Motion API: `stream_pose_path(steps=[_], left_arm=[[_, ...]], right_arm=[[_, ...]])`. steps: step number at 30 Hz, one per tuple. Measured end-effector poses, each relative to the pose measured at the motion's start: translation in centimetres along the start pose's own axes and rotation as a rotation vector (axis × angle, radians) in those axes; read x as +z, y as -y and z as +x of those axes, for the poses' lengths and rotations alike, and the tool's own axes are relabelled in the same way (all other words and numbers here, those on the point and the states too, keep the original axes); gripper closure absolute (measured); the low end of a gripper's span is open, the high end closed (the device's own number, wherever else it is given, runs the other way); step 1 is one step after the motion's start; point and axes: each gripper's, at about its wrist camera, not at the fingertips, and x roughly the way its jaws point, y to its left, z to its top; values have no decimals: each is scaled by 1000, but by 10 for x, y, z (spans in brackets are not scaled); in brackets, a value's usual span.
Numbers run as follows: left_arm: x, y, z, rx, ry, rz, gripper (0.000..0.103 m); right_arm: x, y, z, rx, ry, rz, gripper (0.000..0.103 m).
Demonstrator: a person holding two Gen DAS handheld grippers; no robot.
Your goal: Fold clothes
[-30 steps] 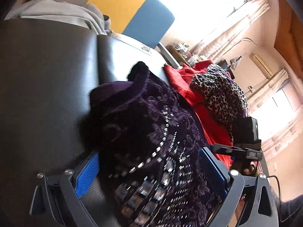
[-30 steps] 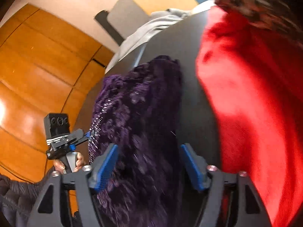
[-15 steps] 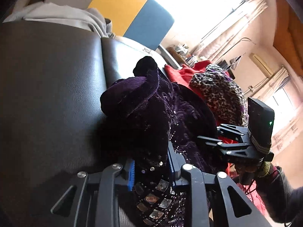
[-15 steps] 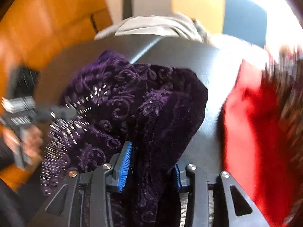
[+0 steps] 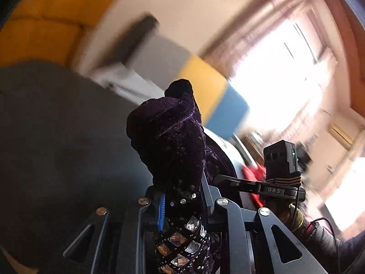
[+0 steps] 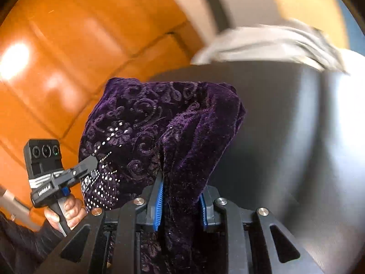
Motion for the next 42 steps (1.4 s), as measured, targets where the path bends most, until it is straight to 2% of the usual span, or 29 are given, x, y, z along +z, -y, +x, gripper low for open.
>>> stream_pose_path(steps=[3, 4, 8, 10, 13, 16, 17, 18, 20, 22, 24, 26, 27, 29, 30, 32, 33, 34, 35, 37, 40, 42], left_arm=[[33, -44, -33, 143, 70, 4, 80], [40, -59, -39, 182, 81, -7, 80], [63, -129, -52, 375, 90, -64, 80], [68, -164, -52, 470, 78, -99, 80], [64, -216, -40, 581, 22, -162, 80], [59, -234, -36, 594, -5, -196, 72], [57, -240, -35, 599, -14, -207, 64], [55, -245, -34, 604, -23, -217, 61], [58, -239, -37, 638, -25, -188, 54], [63, -233, -52, 669, 14, -147, 49], [67, -228, -70, 698, 61, -112, 43], [74, -215, -74, 632, 108, -87, 32], [78, -208, -68, 620, 104, -51, 30], [86, -198, -54, 601, 87, 10, 29], [91, -199, -39, 590, 50, 24, 29], [97, -209, -13, 594, -33, 23, 31], [96, -225, 5, 606, -105, -10, 32], [91, -234, 13, 631, -133, -17, 38], [86, -243, 20, 655, -158, -21, 40], [81, -236, 20, 673, -143, 17, 40], [82, -232, 16, 698, -125, -2, 40], [88, -223, 0, 710, -74, -50, 42]], right_arm=[[51, -37, 65, 96, -36, -61, 79], [79, -48, 97, 121, -58, -78, 79], [133, -87, 203, 154, -167, -123, 79], [146, -104, 259, 124, -235, -158, 79], [146, -119, 314, 60, -304, -210, 78], [146, -109, 340, 10, -317, -211, 67], [148, -105, 338, 8, -308, -204, 65], [150, -103, 333, 2, -297, -206, 65], [154, -111, 309, -64, -221, -295, 65], [156, -126, 284, -86, -144, -402, 65], [154, -143, 260, -39, -94, -493, 65], [158, -155, 270, 21, -125, -560, 65], [160, -161, 276, 49, -143, -593, 65], [143, -163, 283, 55, -209, -639, 68], [125, -156, 276, 22, -236, -645, 68], [112, -131, 295, -98, -297, -599, 69], [109, -118, 298, -81, -290, -561, 69], [107, -107, 293, -37, -241, -527, 70], [104, -99, 289, -18, -217, -512, 71], [103, -96, 291, -25, -211, -515, 71], [106, -94, 290, -25, -216, -502, 71], [108, -94, 287, -33, -211, -497, 71]])
